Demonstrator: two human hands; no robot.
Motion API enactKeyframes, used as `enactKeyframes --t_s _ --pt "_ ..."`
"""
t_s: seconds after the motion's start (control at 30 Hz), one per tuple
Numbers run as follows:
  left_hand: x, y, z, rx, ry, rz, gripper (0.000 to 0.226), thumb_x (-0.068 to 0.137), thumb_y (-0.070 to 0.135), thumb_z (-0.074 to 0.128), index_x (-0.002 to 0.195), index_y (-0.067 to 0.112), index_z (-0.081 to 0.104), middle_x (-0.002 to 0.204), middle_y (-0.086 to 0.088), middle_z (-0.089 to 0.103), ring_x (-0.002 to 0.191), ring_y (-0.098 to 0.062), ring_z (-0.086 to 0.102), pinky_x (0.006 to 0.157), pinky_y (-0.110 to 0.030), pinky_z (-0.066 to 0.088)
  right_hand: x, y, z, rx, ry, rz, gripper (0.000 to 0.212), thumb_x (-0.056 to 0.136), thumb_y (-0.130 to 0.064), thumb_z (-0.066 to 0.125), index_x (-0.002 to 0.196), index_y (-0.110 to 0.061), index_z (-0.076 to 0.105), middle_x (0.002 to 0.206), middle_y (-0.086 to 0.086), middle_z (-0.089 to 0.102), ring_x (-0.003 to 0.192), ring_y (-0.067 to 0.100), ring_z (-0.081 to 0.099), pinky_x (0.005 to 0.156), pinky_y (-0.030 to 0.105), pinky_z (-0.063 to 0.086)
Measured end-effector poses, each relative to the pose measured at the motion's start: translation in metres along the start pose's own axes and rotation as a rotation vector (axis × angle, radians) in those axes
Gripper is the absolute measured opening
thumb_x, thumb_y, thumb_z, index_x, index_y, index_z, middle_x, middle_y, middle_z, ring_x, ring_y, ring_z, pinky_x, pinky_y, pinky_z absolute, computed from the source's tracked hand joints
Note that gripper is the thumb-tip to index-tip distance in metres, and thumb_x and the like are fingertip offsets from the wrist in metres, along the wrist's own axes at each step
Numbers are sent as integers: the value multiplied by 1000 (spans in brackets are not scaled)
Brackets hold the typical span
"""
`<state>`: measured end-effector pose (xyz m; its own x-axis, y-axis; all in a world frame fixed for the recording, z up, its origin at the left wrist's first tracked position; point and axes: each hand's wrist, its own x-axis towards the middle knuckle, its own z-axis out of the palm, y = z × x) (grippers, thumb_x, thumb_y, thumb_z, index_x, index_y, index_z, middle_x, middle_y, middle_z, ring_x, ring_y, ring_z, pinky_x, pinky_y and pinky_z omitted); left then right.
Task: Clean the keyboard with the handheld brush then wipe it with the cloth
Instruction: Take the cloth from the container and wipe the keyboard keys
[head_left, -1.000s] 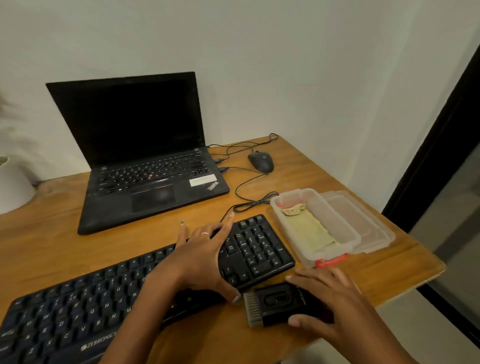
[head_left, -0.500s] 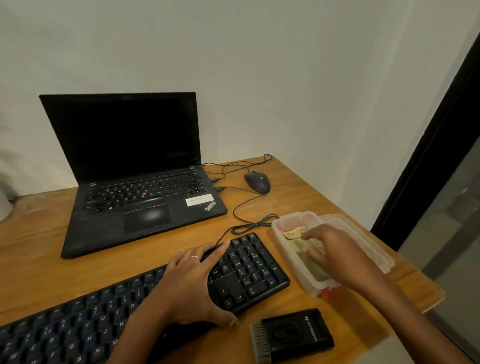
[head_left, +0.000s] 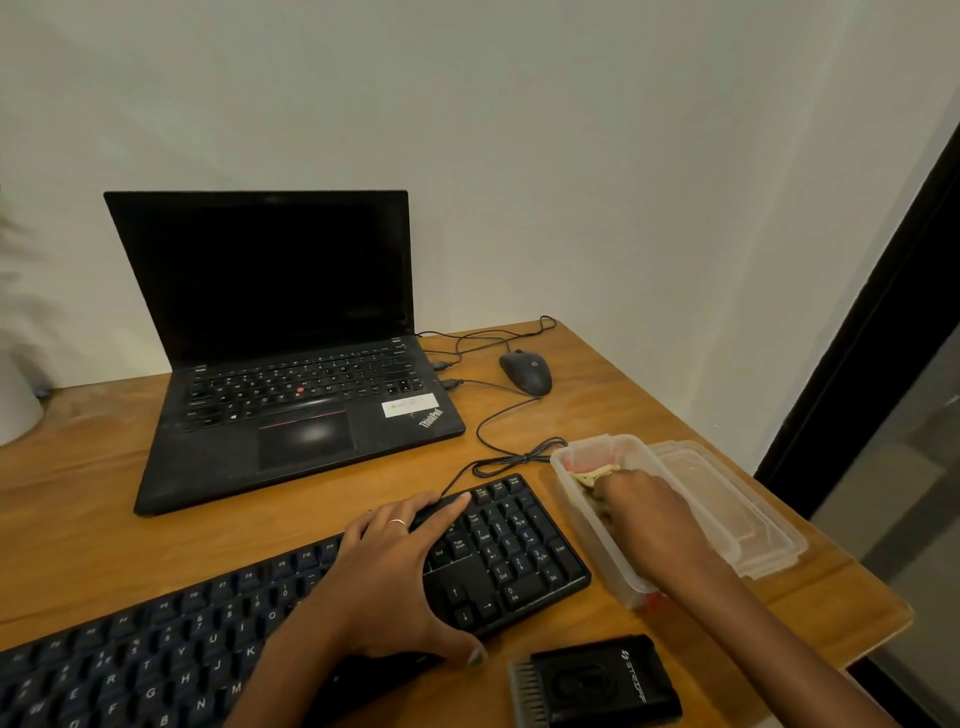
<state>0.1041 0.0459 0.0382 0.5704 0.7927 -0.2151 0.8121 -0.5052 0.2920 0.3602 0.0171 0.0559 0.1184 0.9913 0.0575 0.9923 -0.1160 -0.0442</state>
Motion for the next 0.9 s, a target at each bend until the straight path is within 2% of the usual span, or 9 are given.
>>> enactKeyframes --t_s 0.1,0.17,0.3,0.37,0.5,0.57,0.67,0.73,0.9 --pt "1 -2 4 22 40 -18 128 52 85 65 145 51 -16 157 14 -9 144 -20 -4 115 -46 -3 5 6 -5 146 36 55 6 89 -18 59 95 -19 61 73 -8 53 68 6 51 55 15 35" --pt "2 -2 5 23 65 -9 128 51 85 65 144 51 -17 157 15 -9 144 -20 -4 116 -46 -3 7 11 -16 339 54 111 8 85 -18 65 93 -20 64 74 -6 60 64 5 55 54 17 42" --pt "2 -4 4 -2 48 -13 129 50 85 65 144 52 -18 157 15 -9 144 -20 -4 116 -47 -4 -9 11 -44 1084 158 245 9 86 -8 61 88 -16 64 81 1 68 66 14 65 54 24 50" --pt "3 -5 4 0 37 -12 130 48 87 63 143 52 -18 157 14 -8 144 -21 -3 116 -47 -3 -20 9 -53 1438 68 268 6 85 -6 61 90 -8 64 84 8 66 68 17 62 58 27 50" --pt "2 -6 3 6 20 -10 136 39 91 60 141 54 -20 156 15 -7 143 -19 -1 116 -47 -1 -39 9 -51 2233 -272 275 56 51 -16 87 101 -4 68 101 18 65 83 28 66 71 36 57" --pt "0 -8 0 -17 14 -6 135 44 86 67 141 54 -21 155 18 -6 142 -19 1 117 -48 2 -47 3 -50 2387 -343 277 67 40 -16 93 102 -2 72 105 19 68 87 29 69 74 40 58" --pt "-6 -11 -7 -39 -3 -9 135 51 76 75 143 51 -21 154 17 -2 142 -18 1 116 -45 0 -49 -7 -47 2362 -308 294 71 39 -8 94 105 -5 70 107 20 69 89 27 70 75 44 58" --pt "-9 -11 -11 -41 -21 -9 136 53 72 77 144 47 -21 155 16 -3 143 -17 -2 115 -44 -4 -46 -14 -47 2182 -256 310 61 61 -10 88 117 -6 63 112 22 67 90 28 68 78 45 55" --pt "-13 -10 -13 -29 -59 -59 140 55 72 76 146 39 -26 157 11 -16 143 -16 -18 105 -46 -27 -35 -41 -50 1274 163 190 20 84 -23 66 104 -20 65 86 2 70 70 17 68 50 32 53"
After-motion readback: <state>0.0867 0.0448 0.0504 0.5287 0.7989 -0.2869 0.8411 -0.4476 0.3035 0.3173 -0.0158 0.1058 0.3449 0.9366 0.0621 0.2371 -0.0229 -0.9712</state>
